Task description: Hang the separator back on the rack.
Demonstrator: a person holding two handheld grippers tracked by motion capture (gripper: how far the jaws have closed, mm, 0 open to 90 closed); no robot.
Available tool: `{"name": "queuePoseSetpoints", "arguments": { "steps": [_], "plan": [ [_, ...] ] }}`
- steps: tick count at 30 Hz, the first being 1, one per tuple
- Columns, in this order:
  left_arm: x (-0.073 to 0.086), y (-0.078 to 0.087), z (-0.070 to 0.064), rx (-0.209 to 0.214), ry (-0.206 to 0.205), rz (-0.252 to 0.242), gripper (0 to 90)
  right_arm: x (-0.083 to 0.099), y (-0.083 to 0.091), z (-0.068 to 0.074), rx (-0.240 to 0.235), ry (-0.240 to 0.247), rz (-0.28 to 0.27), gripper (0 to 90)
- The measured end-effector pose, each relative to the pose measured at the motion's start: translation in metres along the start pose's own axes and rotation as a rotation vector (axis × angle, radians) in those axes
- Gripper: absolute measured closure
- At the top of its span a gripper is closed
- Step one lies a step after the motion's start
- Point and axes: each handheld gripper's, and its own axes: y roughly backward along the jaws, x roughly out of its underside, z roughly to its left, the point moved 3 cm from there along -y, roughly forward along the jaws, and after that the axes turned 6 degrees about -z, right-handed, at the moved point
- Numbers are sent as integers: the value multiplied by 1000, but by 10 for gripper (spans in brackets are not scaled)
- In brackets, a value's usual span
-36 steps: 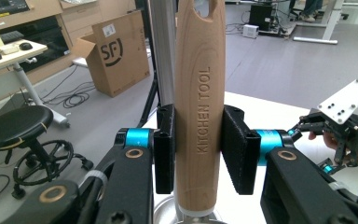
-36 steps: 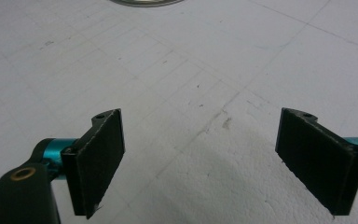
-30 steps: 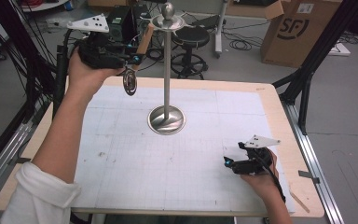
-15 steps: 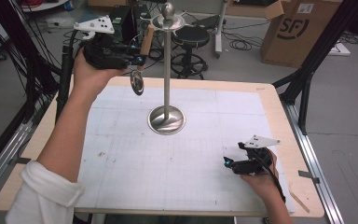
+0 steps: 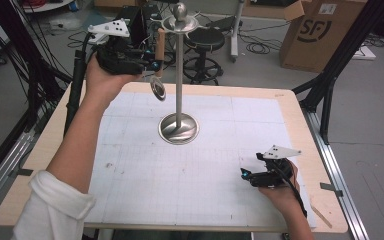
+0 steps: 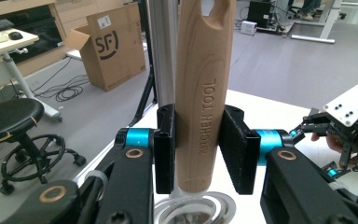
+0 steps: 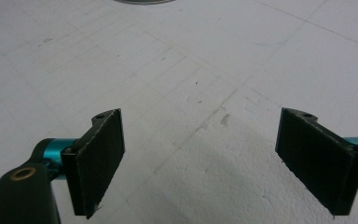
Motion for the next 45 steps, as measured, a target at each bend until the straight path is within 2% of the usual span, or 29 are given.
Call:
{"name": "queuePoseSetpoints", "arguments": {
  "steps": [5, 9, 13, 18, 24, 26, 31, 33, 37, 45],
  "plan": [
    [0, -1, -1, -1, 10, 6, 674, 0, 1, 0, 1, -5, -2, 141],
    [0, -3, -1, -20, 20, 24, 668, 0, 1, 0, 1, -7, -3, 141],
    [3, -4, -1, -33, 19, 61, 619, 0, 1, 1, -1, -7, -4, 141],
    [2, -2, -2, -43, 23, 61, 569, 0, 1, 0, -1, -8, -2, 141],
    [-1, 6, -3, -49, 25, 55, 491, 0, 1, 1, 0, -3, -3, 141],
    [-1, 8, -3, -62, 46, 71, 455, 0, 0, 1, 0, -3, -5, 141],
    [-1, 16, -4, -81, 59, 91, 408, -1, 0, 2, -4, -3, -2, 141],
    [-2, 20, -4, -91, 61, 79, 385, -1, 0, 2, -2, 0, -3, 141],
    [0, 28, -4, -112, 91, 51, 377, -1, 0, 2, -1, -1, -1, 141],
    [9, 41, 0, -147, 121, 71, 276, -1, 1, 1, 3, -2, -4, 141]
  ]
}}
